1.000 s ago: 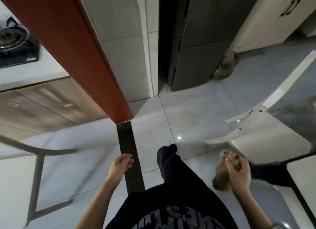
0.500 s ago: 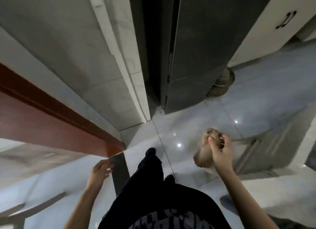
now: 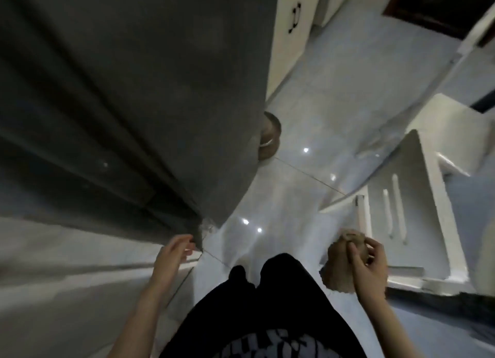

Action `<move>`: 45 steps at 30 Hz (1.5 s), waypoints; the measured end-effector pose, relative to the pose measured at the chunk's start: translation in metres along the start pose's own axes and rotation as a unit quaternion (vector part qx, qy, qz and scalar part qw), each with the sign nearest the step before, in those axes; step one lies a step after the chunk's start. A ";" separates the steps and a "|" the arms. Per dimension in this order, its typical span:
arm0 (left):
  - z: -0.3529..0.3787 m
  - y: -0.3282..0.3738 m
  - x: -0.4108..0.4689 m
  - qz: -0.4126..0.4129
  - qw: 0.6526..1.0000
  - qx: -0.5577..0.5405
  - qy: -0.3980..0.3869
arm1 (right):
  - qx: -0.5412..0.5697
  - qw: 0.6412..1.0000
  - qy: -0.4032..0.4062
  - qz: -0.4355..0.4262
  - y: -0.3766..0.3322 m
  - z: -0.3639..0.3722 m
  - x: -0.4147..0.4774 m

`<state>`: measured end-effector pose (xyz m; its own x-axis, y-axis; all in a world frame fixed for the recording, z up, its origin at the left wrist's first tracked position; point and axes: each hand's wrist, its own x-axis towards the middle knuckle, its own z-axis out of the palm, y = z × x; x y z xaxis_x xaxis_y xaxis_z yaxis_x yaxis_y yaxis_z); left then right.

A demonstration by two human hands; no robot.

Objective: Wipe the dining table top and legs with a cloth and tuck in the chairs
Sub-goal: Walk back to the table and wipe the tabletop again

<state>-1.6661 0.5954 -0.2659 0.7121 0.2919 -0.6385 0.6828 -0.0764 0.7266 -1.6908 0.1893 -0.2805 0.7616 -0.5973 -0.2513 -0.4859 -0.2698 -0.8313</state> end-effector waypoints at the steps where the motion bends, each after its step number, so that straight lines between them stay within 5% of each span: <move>1: 0.012 0.018 0.012 0.009 0.999 0.016 -0.033 | 0.003 1.000 0.019 0.011 0.002 -0.002 0.002; 9: 0.114 0.114 0.121 0.023 0.982 0.111 -0.154 | -0.001 0.995 0.076 0.071 0.010 0.004 0.076; 31: 0.364 0.404 0.323 0.058 0.966 0.148 -0.204 | 0.075 0.991 0.105 -0.022 -0.173 0.057 0.441; 45: 0.580 0.637 0.479 0.110 0.924 0.210 -0.300 | 0.039 0.964 0.221 0.140 -0.207 0.044 0.668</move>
<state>-0.7952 0.1339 -0.2558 0.7180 -0.3464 -0.6038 0.4238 -0.4705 0.7739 -1.0629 -0.1205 -0.2984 0.3399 -0.9067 -0.2496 -0.5996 -0.0045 -0.8003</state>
